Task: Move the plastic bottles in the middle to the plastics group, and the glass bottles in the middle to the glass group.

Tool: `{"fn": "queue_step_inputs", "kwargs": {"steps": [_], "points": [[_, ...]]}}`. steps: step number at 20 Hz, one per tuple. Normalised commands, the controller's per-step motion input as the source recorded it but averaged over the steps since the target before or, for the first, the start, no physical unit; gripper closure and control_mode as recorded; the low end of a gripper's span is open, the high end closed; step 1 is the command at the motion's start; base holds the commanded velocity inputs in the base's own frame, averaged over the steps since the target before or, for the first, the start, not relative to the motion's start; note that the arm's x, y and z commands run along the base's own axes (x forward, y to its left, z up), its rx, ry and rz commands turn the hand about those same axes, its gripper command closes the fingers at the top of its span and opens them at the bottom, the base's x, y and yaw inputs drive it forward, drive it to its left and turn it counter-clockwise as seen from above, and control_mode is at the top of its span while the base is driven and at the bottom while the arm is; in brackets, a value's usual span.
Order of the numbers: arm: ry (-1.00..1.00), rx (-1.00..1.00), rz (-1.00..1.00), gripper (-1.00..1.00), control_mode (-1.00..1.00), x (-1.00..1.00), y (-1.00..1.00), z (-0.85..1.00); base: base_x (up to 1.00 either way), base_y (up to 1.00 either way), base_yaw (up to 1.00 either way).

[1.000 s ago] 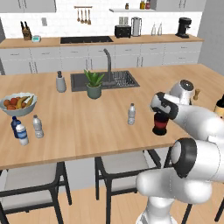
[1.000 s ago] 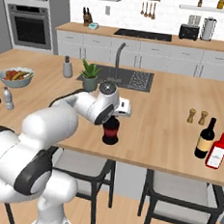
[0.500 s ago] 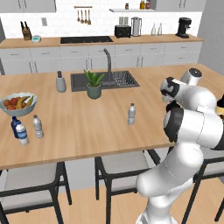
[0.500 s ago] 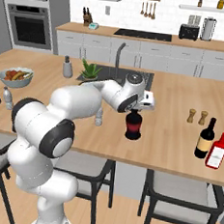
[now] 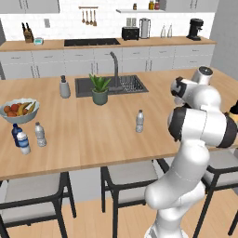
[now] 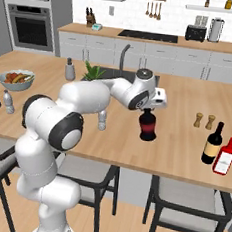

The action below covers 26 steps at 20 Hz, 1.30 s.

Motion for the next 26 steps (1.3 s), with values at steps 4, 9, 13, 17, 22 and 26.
{"fn": "queue_step_inputs", "kwargs": {"steps": [4, 9, 13, 17, 22, 26], "points": [[-0.17, 0.0, -0.03, 1.0, -1.0, -0.38, -0.21, -0.05, 0.0, 0.0, 0.0], [-0.16, 0.0, -0.08, 1.0, -1.0, -0.3, -0.43, 0.0, 0.0, 0.0, 0.0], [-0.04, 0.0, -0.06, 1.0, -1.0, -0.33, -0.39, 0.0, 0.0, 0.0, 0.0], [-0.06, 0.0, -0.14, 1.0, -1.0, -0.13, -0.56, 0.0, 0.0, 0.0, 0.0], [-0.06, 0.0, -0.17, 1.0, -1.0, 0.0, -0.51, 0.1, 0.0, 0.0, 0.0], [-0.02, 0.07, -0.17, 1.0, -1.0, 0.0, -0.41, 0.05, 0.0, 0.0, 0.0]]}}
